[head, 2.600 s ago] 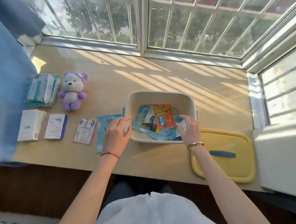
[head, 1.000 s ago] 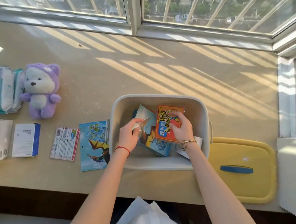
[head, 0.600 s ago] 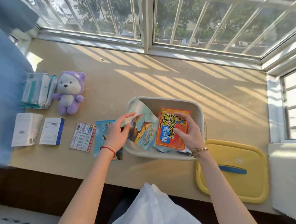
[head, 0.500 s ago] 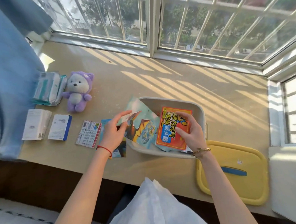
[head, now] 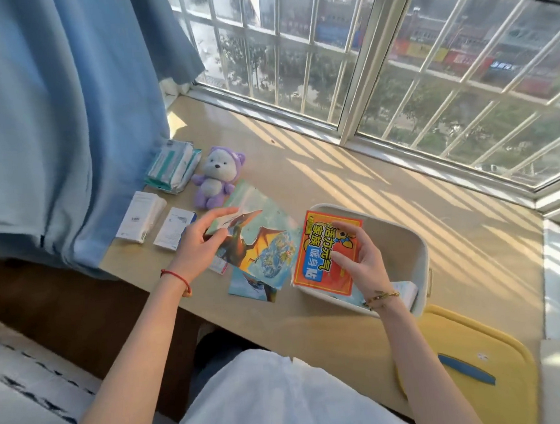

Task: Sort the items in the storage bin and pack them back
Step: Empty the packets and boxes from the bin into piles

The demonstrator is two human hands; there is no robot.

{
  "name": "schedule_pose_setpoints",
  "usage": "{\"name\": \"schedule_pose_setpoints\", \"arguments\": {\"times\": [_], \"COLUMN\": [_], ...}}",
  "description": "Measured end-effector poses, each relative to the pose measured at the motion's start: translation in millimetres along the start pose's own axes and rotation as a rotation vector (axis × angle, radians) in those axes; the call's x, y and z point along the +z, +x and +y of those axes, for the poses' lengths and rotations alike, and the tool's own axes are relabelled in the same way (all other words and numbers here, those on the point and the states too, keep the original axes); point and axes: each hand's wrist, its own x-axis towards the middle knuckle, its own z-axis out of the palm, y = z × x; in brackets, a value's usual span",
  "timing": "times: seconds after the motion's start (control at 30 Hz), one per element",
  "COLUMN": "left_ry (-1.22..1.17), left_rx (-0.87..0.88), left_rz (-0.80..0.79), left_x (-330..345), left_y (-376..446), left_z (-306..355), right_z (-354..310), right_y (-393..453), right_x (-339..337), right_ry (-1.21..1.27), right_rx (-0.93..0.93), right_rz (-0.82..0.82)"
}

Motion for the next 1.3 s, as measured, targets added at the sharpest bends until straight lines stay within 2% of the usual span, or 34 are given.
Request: {"name": "schedule_pose_setpoints", "arguments": {"times": [0.23, 0.47, 0.63, 1.0, 1.17, 1.3], "left_ry": [-0.063, -0.024, 0.035, 0.099, 0.17, 0.238], "left_rx": [-0.036, -0.073, -0.097, -0.133, -0.14, -0.076], "left_rz": [-0.058, -0.262, -0.455, -0.771, -0.848, -0.923], "left_x": [-85.4, -161.7, -180.7, -96.8, -33.7, 10.8], "left_y": [30.1, 69.7, 100.6, 143.6, 166.6, 186.9], "left_z": [-36.8, -75.0, -95.4, -141.2, -178.9, -208.8], "right_z": [-0.2, 11.9, 16.7, 49.3, 78.9, 98.9], "right_y": [26.6, 32.7, 17.8, -9.3, -3.5, 9.2], "right_x": [95.0, 177.9, 206.4, 205.0, 187.0, 172.4], "right_ry": [-0.013, 0.078, 0.071, 0.104, 0.141, 0.158], "right_rx": [0.04, 0.15, 0.2, 0.272, 0.288, 0.279], "right_rz": [0.06, 0.231, 0.363, 0.517, 0.513, 0.496]}}
